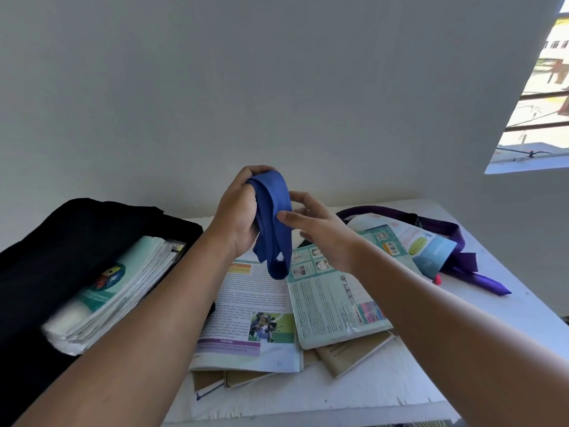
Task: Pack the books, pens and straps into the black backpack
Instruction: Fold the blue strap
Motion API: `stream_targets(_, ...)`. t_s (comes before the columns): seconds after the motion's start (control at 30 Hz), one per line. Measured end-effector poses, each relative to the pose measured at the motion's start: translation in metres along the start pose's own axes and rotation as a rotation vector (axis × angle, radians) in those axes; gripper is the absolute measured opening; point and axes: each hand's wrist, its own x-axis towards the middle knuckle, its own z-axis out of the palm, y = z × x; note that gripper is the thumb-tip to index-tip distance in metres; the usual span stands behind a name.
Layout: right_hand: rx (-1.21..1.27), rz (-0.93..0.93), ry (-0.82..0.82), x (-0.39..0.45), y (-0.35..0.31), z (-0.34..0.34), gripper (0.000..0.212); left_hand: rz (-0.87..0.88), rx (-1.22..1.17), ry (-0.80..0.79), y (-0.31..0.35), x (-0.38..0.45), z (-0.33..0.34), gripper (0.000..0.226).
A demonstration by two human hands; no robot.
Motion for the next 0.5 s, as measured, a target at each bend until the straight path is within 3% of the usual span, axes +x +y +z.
stream_targets(0.27, 0.095, -0.051, -0.079, 0.000, 0.001, 0.005, 0.036, -0.025, 0.065, -0.238, 0.006, -0.005, 0.002, 0.035)
stream_targets(0.4, 0.163, -0.099, -0.062, 0.003, 0.007, 0.004, 0.063, -0.091, 0.028, -0.370, 0.009, -0.009, -0.005, 0.034)
stream_targets(0.5, 0.231, -0.097, -0.147, 0.002, 0.008, 0.002, 0.070, -0.146, 0.015, -0.445, 0.011, -0.013, -0.005, 0.033)
